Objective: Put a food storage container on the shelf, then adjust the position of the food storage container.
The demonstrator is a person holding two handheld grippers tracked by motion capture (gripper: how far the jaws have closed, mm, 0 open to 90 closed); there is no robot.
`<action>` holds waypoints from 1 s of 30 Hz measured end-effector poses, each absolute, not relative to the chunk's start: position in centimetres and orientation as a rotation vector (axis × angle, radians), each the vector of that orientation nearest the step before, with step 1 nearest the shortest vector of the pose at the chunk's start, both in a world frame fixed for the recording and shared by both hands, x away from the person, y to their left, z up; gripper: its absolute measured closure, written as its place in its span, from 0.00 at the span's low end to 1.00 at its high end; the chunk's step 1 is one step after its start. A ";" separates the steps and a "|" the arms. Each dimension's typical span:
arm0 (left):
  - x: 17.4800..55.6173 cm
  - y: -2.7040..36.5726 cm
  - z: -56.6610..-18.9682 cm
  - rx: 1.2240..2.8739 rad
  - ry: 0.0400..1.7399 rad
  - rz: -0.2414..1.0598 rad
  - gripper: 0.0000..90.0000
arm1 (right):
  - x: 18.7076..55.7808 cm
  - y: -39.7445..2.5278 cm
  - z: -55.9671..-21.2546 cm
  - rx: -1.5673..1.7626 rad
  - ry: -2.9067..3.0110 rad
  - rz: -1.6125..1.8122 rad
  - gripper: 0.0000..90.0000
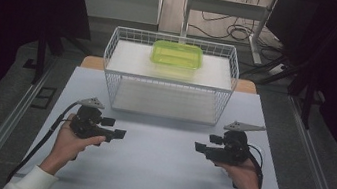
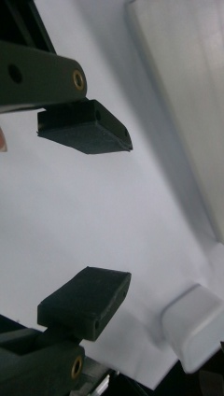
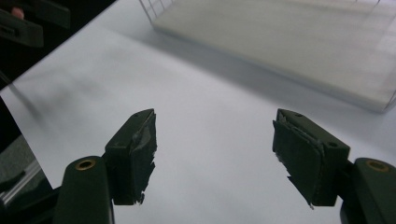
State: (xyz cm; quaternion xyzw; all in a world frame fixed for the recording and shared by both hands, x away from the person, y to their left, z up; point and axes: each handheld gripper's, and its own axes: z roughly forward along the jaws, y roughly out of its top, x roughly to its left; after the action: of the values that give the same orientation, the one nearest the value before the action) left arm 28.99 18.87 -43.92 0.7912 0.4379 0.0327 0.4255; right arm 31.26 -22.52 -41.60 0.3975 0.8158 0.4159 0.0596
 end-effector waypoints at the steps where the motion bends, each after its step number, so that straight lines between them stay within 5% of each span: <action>1: 29.0 18.9 -43.9 1.978 1.095 0.082 0.34 | 31.3 -22.5 -41.6 1.204 2.470 1.259 0.33; 30: 29.1 19.0 -44.5 2.017 1.124 0.100 0.29 | 32.0 -24.9 -41.9 1.317 2.454 1.120 0.34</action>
State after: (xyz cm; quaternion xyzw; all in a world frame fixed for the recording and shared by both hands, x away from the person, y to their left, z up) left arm 29.06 18.98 -44.49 0.7985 0.4449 0.0394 0.4036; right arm 32.00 -24.92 -41.92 0.4376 0.8155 0.3723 0.0699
